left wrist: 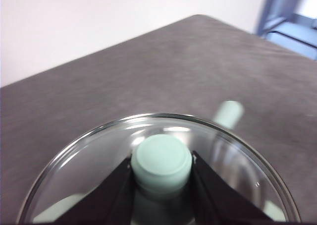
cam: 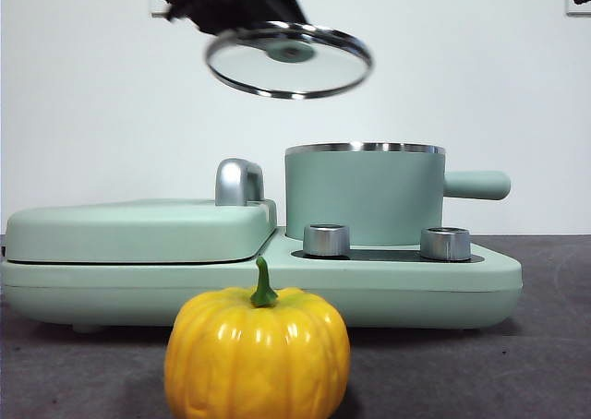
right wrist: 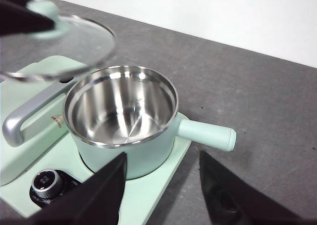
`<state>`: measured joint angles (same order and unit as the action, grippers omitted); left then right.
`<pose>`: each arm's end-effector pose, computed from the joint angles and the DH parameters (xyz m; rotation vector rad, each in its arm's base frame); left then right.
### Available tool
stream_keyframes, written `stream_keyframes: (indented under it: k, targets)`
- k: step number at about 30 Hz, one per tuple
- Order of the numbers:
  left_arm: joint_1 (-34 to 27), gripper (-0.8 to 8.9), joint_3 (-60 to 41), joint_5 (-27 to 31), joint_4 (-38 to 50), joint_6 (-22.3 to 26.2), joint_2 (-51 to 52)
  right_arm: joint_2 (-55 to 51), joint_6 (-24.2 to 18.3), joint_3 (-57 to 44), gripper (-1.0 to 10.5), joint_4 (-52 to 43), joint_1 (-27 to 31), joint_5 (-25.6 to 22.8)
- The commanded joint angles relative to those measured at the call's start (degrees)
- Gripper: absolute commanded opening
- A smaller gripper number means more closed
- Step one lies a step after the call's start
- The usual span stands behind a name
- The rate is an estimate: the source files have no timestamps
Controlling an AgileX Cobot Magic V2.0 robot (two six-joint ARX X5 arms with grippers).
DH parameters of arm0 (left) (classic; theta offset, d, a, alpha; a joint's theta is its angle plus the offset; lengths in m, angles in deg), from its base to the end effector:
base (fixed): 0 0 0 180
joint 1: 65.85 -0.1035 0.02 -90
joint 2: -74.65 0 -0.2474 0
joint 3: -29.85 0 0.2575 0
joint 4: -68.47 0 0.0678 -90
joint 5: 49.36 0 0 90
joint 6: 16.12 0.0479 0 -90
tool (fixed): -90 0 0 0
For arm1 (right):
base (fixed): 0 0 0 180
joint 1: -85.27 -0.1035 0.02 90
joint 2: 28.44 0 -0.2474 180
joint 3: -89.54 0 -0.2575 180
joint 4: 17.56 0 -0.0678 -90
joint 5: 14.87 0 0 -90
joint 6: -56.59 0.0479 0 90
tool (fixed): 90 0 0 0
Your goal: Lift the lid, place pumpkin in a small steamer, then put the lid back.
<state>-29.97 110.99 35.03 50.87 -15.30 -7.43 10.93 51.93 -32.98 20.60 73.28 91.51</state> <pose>0.2832 -0.2106 0.3076 0.0999 0.3141 -0.7200 0.1736 0.0507 0.3015 -0.0653 0.3331 0.5041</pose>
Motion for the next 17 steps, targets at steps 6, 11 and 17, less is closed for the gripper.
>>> stream_keyframes:
  k: [6,11,17]
  targets:
    - [-2.3,0.15,-1.4,1.7,-2.3,1.5,4.3,0.5,-0.5,1.0,2.3,2.0,-0.3,0.2]
    - [-4.5,0.15,-5.9,1.7,-2.4,1.0,7.0,1.0,-2.0,1.0,2.3,3.3,-0.3,0.2]
    - [-7.1,0.15,-10.8,2.3,-2.3,-0.3,11.7,2.0,-2.4,1.0,2.3,4.1,-0.3,0.3]
